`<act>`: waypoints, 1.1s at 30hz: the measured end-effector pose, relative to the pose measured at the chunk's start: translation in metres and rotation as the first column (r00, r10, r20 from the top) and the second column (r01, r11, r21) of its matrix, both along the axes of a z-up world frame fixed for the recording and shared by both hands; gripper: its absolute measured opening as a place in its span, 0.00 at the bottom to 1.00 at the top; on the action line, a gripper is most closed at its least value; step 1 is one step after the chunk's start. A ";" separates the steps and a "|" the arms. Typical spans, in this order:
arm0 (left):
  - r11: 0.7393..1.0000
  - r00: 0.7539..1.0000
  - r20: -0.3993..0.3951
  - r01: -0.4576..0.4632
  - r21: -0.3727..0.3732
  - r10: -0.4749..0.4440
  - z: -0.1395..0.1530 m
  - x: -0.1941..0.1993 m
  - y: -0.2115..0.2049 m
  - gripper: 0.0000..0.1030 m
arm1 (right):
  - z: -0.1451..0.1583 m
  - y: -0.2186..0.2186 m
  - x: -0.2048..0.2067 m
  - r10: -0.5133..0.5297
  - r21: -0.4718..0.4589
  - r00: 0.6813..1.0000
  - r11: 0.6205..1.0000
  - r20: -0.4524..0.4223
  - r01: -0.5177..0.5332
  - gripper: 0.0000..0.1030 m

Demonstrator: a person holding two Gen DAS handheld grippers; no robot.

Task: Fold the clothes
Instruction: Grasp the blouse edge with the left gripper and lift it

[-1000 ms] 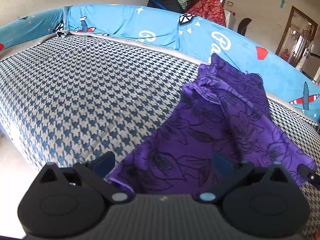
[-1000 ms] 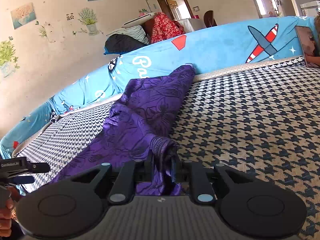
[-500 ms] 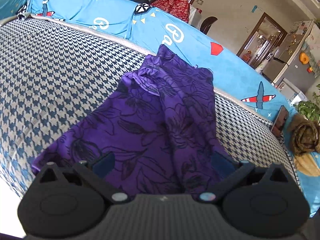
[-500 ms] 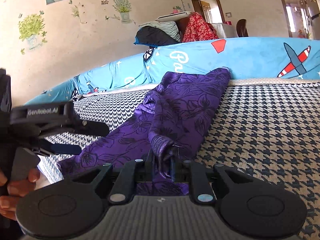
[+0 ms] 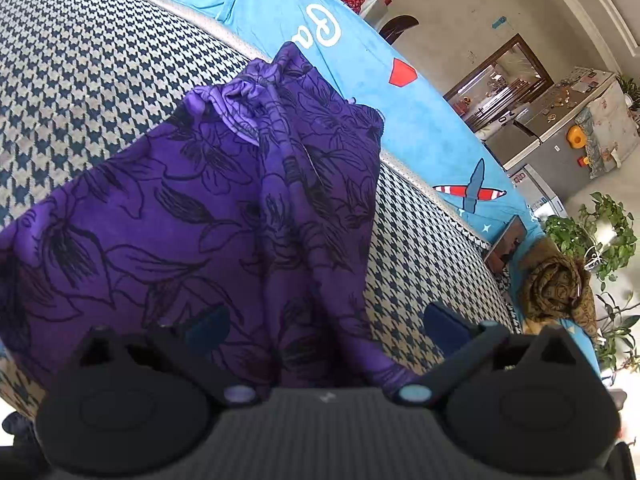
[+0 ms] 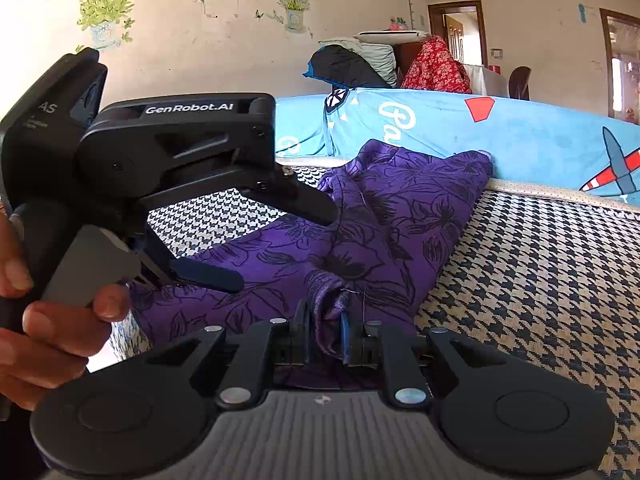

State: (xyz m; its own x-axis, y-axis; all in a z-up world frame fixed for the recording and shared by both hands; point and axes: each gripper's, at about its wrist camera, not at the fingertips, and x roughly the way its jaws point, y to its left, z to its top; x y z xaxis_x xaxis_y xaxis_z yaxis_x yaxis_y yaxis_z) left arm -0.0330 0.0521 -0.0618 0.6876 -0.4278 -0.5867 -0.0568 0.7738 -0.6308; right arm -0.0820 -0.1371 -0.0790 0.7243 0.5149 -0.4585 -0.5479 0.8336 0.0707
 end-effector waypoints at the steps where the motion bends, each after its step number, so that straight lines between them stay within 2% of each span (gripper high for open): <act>1: 1.000 1.000 -0.002 0.006 -0.001 -0.006 -0.001 0.002 -0.002 1.00 | 0.000 0.000 0.000 0.003 -0.002 1.000 1.000 0.002 -0.003 0.15; 6: 1.000 0.999 -0.023 0.028 0.003 -0.028 -0.005 0.009 -0.014 1.00 | -0.001 0.004 -0.002 0.027 -0.024 0.999 0.999 0.024 -0.026 0.15; 10: 0.999 1.000 0.005 0.030 -0.027 -0.030 -0.002 0.008 -0.014 1.00 | -0.003 0.006 -0.002 0.041 -0.044 0.999 0.998 0.035 -0.039 0.15; 14: 0.998 0.997 0.048 0.058 -0.014 -0.058 0.003 0.008 -0.021 0.99 | -0.002 0.007 -0.002 0.053 -0.040 0.998 0.998 0.041 -0.051 0.15; 16: 0.996 0.996 0.054 0.077 -0.053 -0.075 0.003 0.010 -0.022 0.97 | -0.002 0.008 -0.002 0.060 -0.046 0.997 0.997 0.049 -0.057 0.15; 19: 0.992 0.995 0.036 0.099 -0.082 -0.096 -0.001 0.015 -0.024 0.83 | -0.002 0.009 -0.001 0.066 -0.048 0.996 0.997 0.059 -0.063 0.15; 21: 0.990 0.994 0.018 0.109 -0.093 -0.107 -0.005 0.018 -0.026 0.70 | -0.001 0.009 -0.001 0.070 -0.045 0.995 0.997 0.064 -0.067 0.15; 23: 0.989 0.994 0.013 0.111 -0.093 -0.110 -0.007 0.020 -0.029 0.64 | -0.001 0.009 -0.002 0.074 -0.045 0.995 0.996 0.068 -0.071 0.15; 25: 0.990 0.993 0.012 0.118 -0.071 -0.118 -0.008 0.021 -0.032 0.51 | 0.000 0.010 -0.002 0.081 -0.049 0.994 0.996 0.073 -0.077 0.15; 27: 0.991 0.992 0.004 0.125 -0.051 -0.125 -0.010 0.022 -0.034 0.29 | 0.000 0.011 -0.003 0.085 -0.053 0.993 0.995 0.079 -0.081 0.15; 29: 0.991 0.991 -0.012 0.132 -0.027 -0.132 -0.013 0.023 -0.037 0.16 | 0.001 0.011 -0.003 0.083 -0.053 0.993 0.995 0.081 -0.079 0.15; 33: 0.992 0.991 -0.043 0.130 0.006 -0.130 -0.019 0.023 -0.040 0.10 | 0.004 0.008 0.000 0.079 -0.047 0.995 0.996 0.058 -0.076 0.15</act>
State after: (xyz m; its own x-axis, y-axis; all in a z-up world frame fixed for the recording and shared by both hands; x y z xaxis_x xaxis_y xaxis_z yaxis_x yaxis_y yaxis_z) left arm -0.0098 0.0125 -0.0809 0.6011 -0.5063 -0.6184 0.0179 0.7821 -0.6229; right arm -0.0820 -0.1294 -0.0750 0.7100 0.5504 -0.4392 -0.6130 0.7901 -0.0009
